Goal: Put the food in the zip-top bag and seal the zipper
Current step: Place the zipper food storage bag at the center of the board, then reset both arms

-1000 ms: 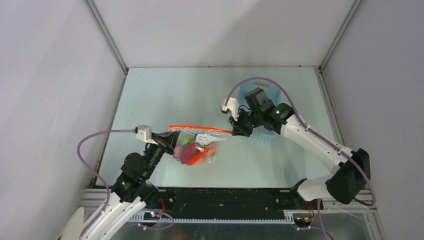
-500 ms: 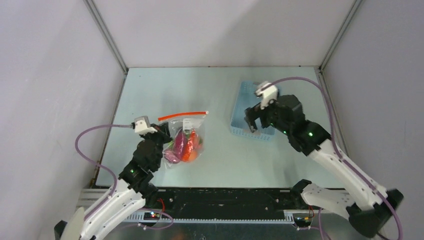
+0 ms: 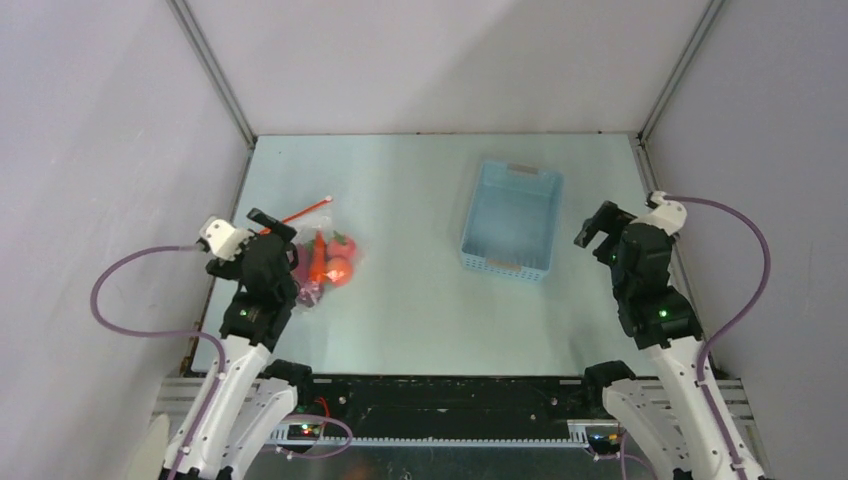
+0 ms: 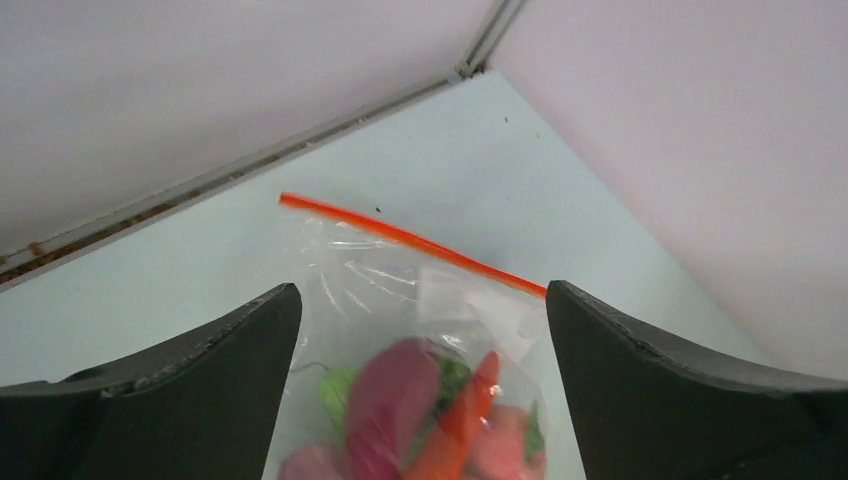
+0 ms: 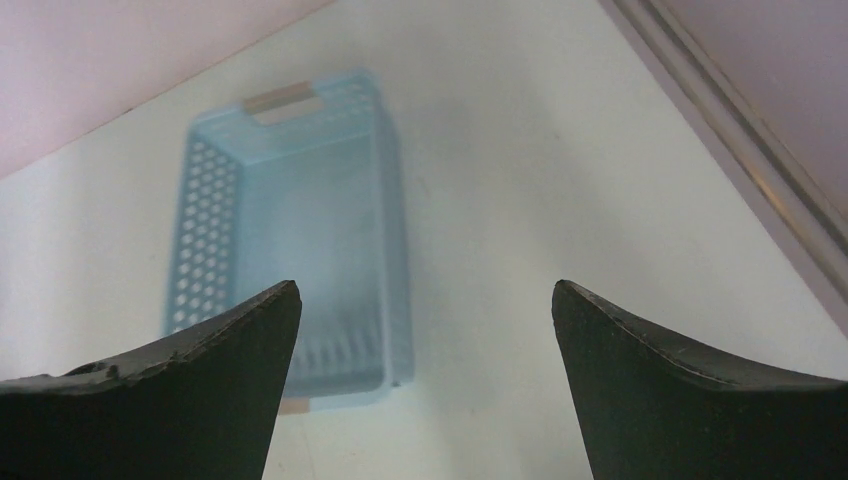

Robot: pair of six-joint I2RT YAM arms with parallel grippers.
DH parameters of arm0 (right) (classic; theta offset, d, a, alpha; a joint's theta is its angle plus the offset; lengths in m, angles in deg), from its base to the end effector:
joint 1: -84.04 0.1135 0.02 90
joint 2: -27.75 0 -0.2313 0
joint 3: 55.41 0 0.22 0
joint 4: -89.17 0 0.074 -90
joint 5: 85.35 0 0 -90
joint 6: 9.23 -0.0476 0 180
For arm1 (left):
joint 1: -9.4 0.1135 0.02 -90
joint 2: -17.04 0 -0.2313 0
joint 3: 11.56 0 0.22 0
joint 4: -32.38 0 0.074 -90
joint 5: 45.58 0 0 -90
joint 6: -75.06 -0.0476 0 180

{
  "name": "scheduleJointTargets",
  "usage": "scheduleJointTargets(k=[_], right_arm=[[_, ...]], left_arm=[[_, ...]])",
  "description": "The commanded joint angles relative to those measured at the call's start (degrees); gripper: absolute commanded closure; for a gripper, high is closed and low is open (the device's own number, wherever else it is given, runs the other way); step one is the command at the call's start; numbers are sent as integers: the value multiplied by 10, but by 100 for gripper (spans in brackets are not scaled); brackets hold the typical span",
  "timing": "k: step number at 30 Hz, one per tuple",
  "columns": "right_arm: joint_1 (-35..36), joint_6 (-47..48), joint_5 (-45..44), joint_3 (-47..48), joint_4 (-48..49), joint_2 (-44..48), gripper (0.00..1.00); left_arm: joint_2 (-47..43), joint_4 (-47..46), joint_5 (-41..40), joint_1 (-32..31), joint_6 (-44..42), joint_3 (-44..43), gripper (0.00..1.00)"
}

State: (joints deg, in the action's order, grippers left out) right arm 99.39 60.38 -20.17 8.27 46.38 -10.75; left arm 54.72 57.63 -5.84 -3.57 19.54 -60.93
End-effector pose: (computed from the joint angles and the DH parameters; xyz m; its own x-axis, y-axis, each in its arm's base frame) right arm 0.1497 0.0204 0.3156 -0.2227 0.2668 -0.9377 0.2381 0.9476 0.2130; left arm 0.1582 0.0011 0.2750 0.1428 -0.4043 -0.9034 -0.6115 0.6816 -0.4017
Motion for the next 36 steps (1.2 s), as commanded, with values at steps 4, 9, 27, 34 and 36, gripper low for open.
scheduleJointTargets(k=[4, 9, 27, 34, 36], right_arm=[[-90, -120, -27, -35, -75, 47, 1], [-93, -115, -37, -38, -103, 67, 1], [-93, -90, -35, -57, -108, 91, 1], [-93, -86, -28, -58, -100, 92, 1], [-93, -83, -27, -59, -96, 93, 1]], left_arm=[[-49, 177, -45, 15, 99, -97, 0], [-38, 219, 48, 15, 90, -161, 0], [123, 284, 226, 16, 46, -268, 0], [108, 287, 223, 16, 44, -259, 0], [103, 288, 217, 16, 46, -256, 0]])
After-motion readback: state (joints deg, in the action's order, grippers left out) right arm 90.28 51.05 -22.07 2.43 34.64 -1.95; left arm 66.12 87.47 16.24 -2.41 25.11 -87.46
